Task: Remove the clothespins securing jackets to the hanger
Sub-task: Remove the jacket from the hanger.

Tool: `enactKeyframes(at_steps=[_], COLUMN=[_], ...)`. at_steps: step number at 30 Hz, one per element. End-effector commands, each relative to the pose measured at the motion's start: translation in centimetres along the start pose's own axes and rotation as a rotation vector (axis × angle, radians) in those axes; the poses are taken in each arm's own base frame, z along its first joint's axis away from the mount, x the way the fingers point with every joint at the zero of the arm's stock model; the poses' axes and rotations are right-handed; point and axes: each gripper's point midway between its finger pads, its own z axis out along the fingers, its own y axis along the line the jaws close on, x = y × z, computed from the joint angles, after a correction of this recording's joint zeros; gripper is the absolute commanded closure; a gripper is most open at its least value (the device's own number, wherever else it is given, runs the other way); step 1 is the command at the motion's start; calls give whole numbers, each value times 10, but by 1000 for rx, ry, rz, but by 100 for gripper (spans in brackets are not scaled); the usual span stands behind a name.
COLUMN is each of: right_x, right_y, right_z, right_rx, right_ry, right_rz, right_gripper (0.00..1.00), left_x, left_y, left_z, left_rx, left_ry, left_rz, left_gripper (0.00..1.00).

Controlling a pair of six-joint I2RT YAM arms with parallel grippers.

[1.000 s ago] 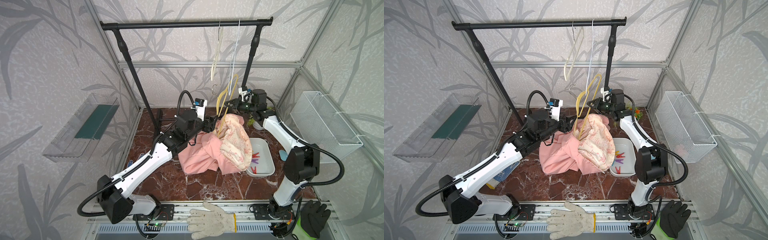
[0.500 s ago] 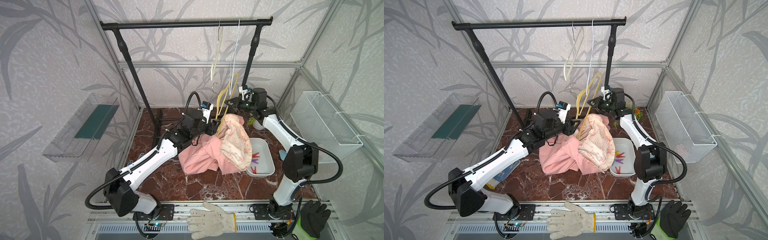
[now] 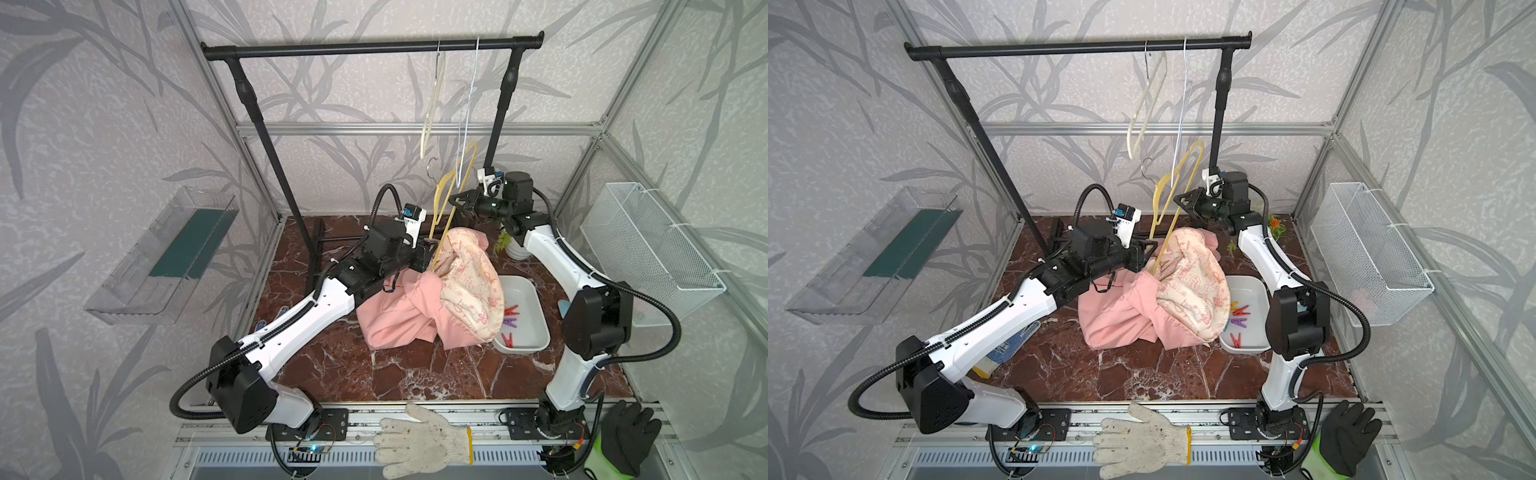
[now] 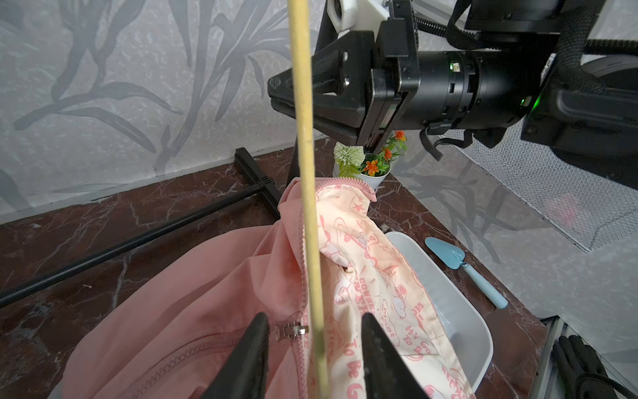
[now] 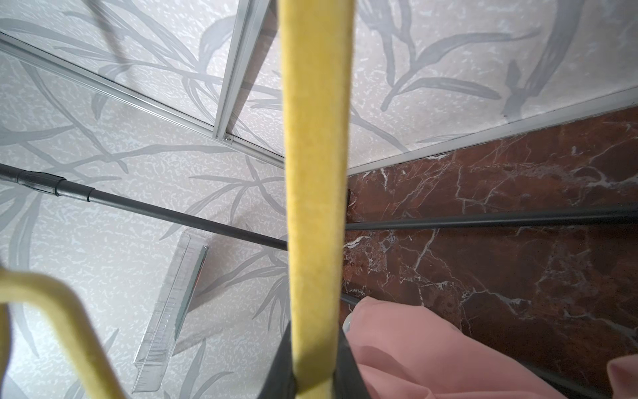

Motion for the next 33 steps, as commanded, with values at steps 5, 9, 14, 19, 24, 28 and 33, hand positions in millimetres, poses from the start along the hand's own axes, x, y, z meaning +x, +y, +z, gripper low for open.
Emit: enactKeyframes(at_steps=[5, 9, 14, 19, 24, 28, 33], right_x=[-14, -14, -15, -14, -14, -14, -13], right_y=[7, 8, 8, 8, 10, 12, 11], right_z=[0, 0, 0, 2, 3, 6, 9], right_rx=[-31, -35, -39, -46, -54, -60, -58], right_ry=[-31, -31, -33, -31, -33, -28, -20], right_rz=[-14, -15, -11, -3, -6, -5, 0], right_gripper=[95, 95, 95, 94, 95, 95, 94], left_x=[11, 16, 14, 14, 11, 10, 10], left_y=[6, 7, 4, -1, -6, -7, -3], left_z=[-12, -13, -12, -7, -5, -5, -8], left_rx=[-19, -21, -1, 28, 59, 69, 53], left_ry=[23, 30, 25, 32, 26, 25, 18], left_rz=[-7, -7, -8, -16, -31, -35, -48], left_gripper=[64, 71, 74, 76, 82, 91, 100])
